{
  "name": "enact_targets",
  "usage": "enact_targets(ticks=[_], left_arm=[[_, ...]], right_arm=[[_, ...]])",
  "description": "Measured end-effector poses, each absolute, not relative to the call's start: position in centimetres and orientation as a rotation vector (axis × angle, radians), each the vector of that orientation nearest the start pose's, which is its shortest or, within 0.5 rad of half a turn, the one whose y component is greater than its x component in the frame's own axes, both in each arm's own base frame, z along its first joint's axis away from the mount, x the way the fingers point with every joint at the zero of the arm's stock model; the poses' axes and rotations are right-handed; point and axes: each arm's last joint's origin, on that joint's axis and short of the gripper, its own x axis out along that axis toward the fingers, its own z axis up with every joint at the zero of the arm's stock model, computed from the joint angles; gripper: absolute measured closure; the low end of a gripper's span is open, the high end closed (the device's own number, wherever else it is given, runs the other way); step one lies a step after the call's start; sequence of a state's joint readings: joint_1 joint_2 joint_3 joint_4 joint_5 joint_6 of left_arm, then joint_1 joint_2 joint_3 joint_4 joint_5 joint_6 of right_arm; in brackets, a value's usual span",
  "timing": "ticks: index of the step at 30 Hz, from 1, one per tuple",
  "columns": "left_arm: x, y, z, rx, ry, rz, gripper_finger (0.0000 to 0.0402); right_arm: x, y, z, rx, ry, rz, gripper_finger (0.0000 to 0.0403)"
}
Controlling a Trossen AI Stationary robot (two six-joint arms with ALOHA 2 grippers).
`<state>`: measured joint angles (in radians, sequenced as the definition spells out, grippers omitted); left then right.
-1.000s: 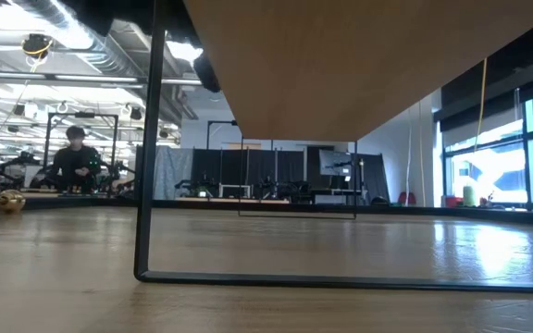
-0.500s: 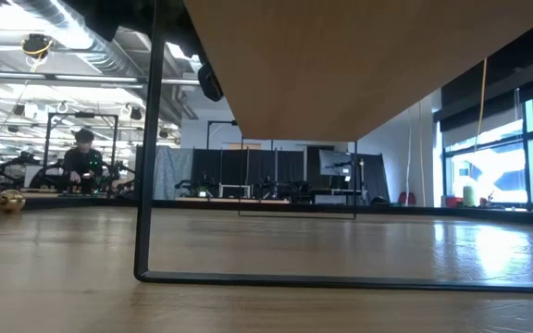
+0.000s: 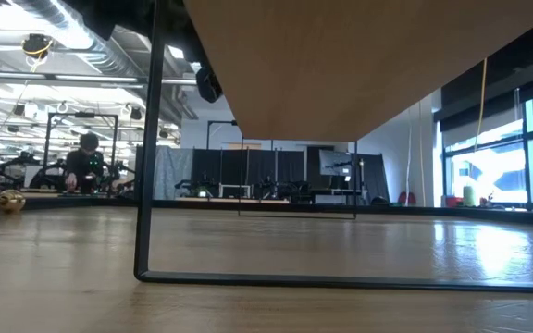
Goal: Pick & Place candle stick holders
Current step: Put the black candleholder on the shelf, then put the light blue scented candle on the shelf
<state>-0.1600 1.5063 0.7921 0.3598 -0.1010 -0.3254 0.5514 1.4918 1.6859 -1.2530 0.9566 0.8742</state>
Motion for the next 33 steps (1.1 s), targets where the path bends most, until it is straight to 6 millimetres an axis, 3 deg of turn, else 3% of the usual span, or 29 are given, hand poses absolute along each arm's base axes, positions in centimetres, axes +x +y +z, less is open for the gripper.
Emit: enact_targets(ticks=[20,24,30,33], left_arm=[[31.1,-4.4,22.1,-0.297,0.357,0.056,0.04],[29.5,-4.3,24.7,-0.318,0.31,0.011,0.04],[25.5,-3.7,29.4,-0.336,0.211,-0.01,0.04],[24.0,-3.4,30.7,-0.345,0.177,-0.013,0.04]], right_arm=[[24.2,12.1,39.9,0.092,0.535,-0.646,0.0169],[24.2,12.1,39.9,0.096,0.532,-0.645,0.0169],[24.3,12.1,40.0,0.103,0.525,-0.643,0.0169],[24.5,12.2,40.1,0.123,0.509,-0.64,0.0169]])
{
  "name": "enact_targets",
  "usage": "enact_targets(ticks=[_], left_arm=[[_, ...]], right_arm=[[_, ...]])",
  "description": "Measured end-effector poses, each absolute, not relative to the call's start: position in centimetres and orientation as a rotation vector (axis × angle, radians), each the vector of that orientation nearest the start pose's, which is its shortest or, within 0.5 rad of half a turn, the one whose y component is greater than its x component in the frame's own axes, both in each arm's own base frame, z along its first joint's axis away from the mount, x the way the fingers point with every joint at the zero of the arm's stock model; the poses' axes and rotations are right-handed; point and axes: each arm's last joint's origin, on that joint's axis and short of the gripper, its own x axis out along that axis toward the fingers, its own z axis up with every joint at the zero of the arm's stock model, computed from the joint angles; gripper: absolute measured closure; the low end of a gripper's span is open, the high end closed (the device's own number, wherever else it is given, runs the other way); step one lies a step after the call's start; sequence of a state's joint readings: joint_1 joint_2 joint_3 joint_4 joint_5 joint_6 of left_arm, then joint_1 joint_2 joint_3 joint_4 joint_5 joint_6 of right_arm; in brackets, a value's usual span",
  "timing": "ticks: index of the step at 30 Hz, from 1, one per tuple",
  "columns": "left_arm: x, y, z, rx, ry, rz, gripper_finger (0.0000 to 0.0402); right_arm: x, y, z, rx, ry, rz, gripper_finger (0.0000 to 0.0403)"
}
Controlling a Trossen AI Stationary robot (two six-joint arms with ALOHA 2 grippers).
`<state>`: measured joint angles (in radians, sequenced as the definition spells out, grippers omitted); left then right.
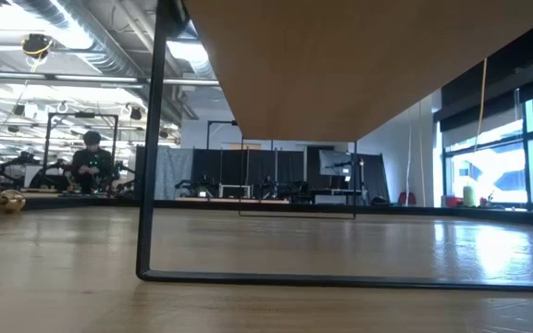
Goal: Pick & Place candle stick holders
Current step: Put the light blue scented candle on the shelf
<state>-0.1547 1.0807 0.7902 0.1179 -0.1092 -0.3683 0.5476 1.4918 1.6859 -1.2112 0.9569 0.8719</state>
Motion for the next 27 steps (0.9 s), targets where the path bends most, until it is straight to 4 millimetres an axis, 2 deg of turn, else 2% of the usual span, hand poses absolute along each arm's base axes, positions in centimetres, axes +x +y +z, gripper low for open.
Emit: enact_targets(ticks=[7,17,20,27], left_arm=[[23.2,-3.8,31.7,-0.556,0.123,0.016,0.04],[23.6,-8.6,29.4,-0.729,0.088,0.3,0.04],[23.6,-10.1,28.6,-0.762,0.071,0.353,0.04],[24.1,-12.5,26.3,-0.802,0.091,0.404,0.04]], right_arm=[[25.2,12.9,40.5,0.215,0.525,-0.511,0.0169],[25.6,14.6,40.6,0.265,0.697,-0.108,0.0169],[25.7,14.7,40.7,0.325,0.686,-0.1,0.0169],[25.8,14.9,40.8,0.591,0.707,-0.119,0.0169]])
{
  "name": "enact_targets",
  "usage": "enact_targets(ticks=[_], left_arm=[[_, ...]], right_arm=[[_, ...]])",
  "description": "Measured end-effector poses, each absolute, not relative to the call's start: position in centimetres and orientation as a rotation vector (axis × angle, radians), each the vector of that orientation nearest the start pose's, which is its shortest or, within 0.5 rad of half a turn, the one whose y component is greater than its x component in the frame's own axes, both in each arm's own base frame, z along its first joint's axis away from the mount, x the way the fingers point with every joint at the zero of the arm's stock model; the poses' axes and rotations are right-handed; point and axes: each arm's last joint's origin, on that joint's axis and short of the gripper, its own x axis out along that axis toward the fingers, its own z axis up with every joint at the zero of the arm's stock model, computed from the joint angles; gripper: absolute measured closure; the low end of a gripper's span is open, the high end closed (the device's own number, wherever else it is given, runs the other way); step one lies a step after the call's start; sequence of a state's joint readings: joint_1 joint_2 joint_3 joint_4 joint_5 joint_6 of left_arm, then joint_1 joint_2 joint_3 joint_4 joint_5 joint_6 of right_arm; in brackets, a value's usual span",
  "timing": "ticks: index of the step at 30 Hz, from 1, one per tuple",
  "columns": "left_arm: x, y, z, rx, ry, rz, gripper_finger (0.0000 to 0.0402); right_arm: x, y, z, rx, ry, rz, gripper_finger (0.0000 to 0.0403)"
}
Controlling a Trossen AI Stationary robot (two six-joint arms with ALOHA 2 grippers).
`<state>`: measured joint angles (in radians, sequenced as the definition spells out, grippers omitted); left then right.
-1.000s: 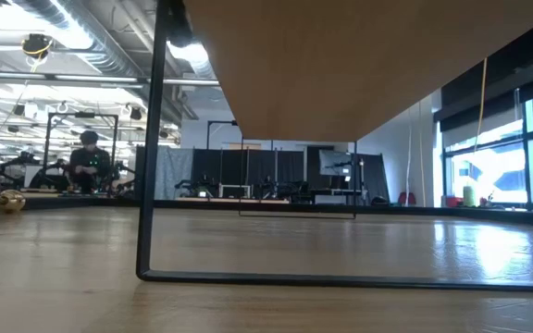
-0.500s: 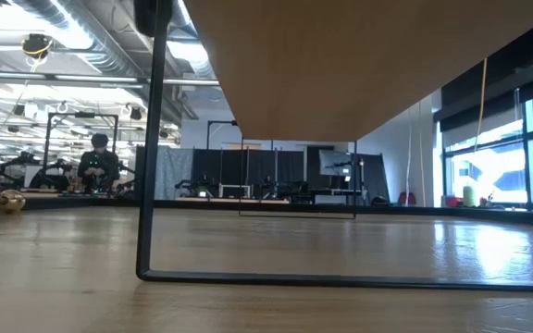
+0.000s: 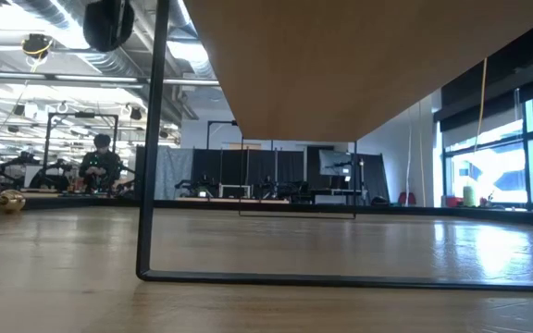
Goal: Pick & Place candle stick holders
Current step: Put the light blue scented candle on the shelf
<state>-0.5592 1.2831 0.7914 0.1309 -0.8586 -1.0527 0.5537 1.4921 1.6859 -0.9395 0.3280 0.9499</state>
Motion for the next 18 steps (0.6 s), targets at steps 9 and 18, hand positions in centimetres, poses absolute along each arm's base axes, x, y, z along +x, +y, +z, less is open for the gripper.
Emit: enact_targets(ticks=[9,18], left_arm=[[24.3,-13.6,25.2,-0.795,0.13,0.391,0.04],[23.2,-15.2,25.5,-0.674,0.171,0.301,0.04]], right_arm=[[26.9,15.3,42.4,0.836,0.537,-0.086,0.0169],[28.5,15.1,48.2,0.895,-0.008,0.194,0.0169]])
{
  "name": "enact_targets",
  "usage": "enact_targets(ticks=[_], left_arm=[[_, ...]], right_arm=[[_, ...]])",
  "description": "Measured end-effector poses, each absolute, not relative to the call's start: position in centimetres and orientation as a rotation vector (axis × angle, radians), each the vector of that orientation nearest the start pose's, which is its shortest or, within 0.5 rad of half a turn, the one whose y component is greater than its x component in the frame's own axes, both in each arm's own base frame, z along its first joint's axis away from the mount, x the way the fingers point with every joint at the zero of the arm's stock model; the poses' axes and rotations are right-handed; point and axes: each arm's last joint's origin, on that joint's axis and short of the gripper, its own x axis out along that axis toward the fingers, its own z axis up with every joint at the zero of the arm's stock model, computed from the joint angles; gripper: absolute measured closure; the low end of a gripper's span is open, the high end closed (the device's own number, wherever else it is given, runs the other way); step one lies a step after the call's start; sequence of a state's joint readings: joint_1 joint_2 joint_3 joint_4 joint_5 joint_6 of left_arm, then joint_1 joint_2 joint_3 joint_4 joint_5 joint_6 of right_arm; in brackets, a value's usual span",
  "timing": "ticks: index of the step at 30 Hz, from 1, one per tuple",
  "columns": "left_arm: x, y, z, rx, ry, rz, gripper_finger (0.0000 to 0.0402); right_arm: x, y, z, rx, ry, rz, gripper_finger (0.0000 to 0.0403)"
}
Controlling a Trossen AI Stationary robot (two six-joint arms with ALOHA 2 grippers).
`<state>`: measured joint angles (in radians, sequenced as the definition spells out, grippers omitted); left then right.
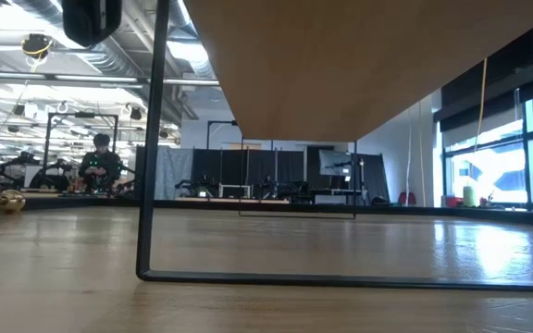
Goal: Pick & Place candle stick holders
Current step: Put the light blue scented candle on the shelf
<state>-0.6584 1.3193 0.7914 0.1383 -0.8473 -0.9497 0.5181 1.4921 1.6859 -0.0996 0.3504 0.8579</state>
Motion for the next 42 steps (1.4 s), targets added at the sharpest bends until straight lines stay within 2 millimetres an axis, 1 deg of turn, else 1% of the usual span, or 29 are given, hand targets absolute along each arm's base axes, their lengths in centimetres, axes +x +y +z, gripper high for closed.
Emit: enact_targets(ticks=[2,4,7,9,11,15,18,20,22,25,28,31,36,40,42], left_arm=[[22.9,-15.7,25.5,-0.654,0.194,0.257,0.04],[22.6,-16.2,25.4,-0.615,0.231,0.201,0.04],[22.1,-16.9,25.4,-0.559,0.27,0.13,0.04],[21.9,-17.3,25.3,-0.553,0.284,0.1,0.04],[21.6,-17.6,25.3,-0.548,0.294,0.077,0.04],[21.1,-17.9,25.4,-0.513,0.308,0.055,0.04],[20.7,-18.1,25.4,-0.496,0.323,0.042,0.04],[20.5,-18.1,25.4,-0.483,0.333,0.043,0.04],[20.4,-18.1,25.3,-0.479,0.341,0.046,0.04],[20.4,-18.1,25.3,-0.48,0.343,0.047,0.04],[20.4,-18.0,25.1,-0.465,0.357,0.055,0.04],[20.3,-18.0,24.9,-0.449,0.372,0.062,0.04],[20.2,-18.1,24.8,-0.453,0.391,0.046,0.04],[20.2,-18.1,24.8,-0.455,0.4,0.034,0.04],[20.2,-18.1,24.8,-0.457,0.402,0.036,0.04]], right_arm=[[28.6,15.3,49.0,0.901,-0.088,0.26,0.0169],[28.7,16.1,49.3,0.886,-0.128,0.336,0.0169],[28.6,18.2,48.6,0.859,-0.08,0.44,0.0169],[28.2,19.9,47.5,0.913,0.034,0.461,0.0169],[27.6,21.7,46.1,0.984,0.171,0.424,0.0169],[26.0,24.8,42.7,1.142,0.449,0.255,0.0169],[24.4,26.9,39.7,1.211,0.725,0.14,0.0169],[23.4,27.8,37.9,1.23,0.932,0.067,0.0169],[22.4,28.3,36.5,1.237,1.112,-0.021,0.0169],[21.3,28.5,34.9,1.175,1.262,-0.148,0.0169],[20.6,28.4,33.3,1.098,1.332,-0.305,0.0169],[20.7,28.4,31.8,1.018,1.337,-0.422,0.0169],[21.8,28.5,30.0,0.927,1.357,-0.47,0.0169],[22.0,28.9,29.5,0.854,1.37,-0.403,0.0169],[21.9,28.7,29.2,0.817,1.384,-0.433,0.0167]])
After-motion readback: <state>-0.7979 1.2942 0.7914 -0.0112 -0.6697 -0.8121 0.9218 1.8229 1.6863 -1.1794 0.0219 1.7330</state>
